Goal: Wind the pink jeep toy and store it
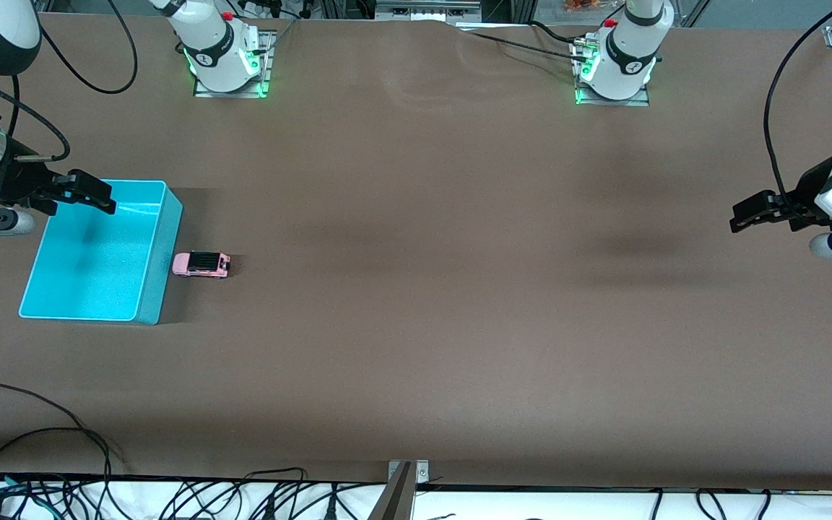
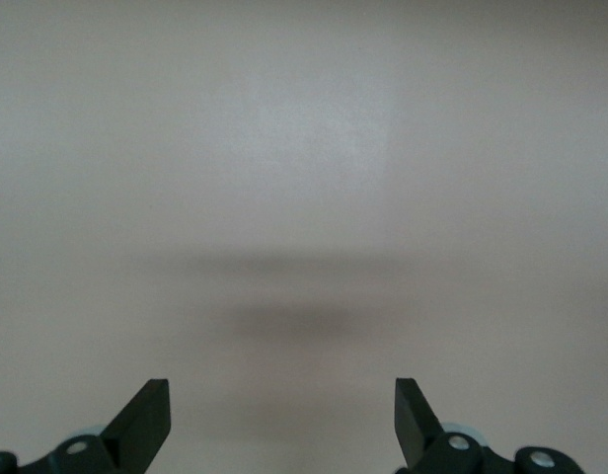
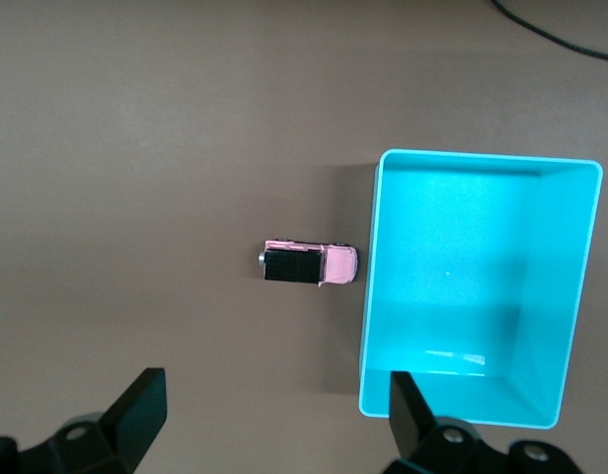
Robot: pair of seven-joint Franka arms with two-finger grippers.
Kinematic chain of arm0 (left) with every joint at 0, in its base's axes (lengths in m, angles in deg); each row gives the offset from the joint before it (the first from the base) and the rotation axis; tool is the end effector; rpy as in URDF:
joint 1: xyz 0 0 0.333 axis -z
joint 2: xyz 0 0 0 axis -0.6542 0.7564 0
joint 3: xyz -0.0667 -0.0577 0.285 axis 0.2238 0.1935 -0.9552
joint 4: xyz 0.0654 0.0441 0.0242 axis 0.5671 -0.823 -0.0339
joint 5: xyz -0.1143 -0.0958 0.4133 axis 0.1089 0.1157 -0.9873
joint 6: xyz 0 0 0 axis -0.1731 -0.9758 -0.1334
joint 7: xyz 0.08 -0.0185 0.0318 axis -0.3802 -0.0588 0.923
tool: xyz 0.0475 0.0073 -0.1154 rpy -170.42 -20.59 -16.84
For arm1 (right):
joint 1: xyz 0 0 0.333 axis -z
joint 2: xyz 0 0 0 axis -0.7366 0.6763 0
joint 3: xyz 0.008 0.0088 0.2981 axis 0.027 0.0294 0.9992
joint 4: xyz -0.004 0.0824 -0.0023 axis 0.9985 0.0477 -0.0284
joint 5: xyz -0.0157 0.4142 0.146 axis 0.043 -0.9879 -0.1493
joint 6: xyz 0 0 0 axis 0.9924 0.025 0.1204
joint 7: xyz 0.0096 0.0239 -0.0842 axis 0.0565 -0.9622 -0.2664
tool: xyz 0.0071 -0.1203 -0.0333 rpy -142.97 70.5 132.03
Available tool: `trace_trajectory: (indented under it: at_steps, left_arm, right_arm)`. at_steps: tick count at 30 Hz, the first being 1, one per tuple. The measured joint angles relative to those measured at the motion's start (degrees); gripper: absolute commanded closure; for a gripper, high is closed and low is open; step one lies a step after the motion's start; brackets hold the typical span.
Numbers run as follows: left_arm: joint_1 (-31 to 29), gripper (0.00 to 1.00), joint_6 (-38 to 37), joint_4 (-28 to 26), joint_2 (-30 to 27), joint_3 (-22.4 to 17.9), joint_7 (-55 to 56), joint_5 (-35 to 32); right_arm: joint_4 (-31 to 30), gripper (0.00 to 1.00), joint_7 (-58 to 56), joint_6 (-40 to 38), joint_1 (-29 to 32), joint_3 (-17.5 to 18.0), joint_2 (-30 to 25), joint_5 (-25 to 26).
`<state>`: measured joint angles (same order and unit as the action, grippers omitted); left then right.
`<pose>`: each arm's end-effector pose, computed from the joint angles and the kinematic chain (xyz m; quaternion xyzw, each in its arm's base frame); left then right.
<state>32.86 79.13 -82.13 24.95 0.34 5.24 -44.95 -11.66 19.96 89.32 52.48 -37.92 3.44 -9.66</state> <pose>0.6429 0.0160 0.5105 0.9994 0.0240 -0.0218 0.0068 0.6357 0.0255 0.5236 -0.9998 -0.0128 0.0083 0.0151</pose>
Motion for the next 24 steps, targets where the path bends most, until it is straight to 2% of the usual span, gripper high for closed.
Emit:
trace_trajectory:
  at_steps: [15, 24]
  left_arm:
    - [0.00, 0.00, 0.00, -0.15, 0.00, 0.01, 0.00, 0.00]
    - [0.00, 0.00, 0.00, -0.27, 0.00, 0.01, 0.00, 0.00]
  right_arm:
    - [-0.06, 0.00, 0.56, -0.19, 0.00, -0.01, 1.27, 0.00]
    - [-6.91, 0.00, 1.22, 3.38, -0.11, 0.03, 1.41, 0.00]
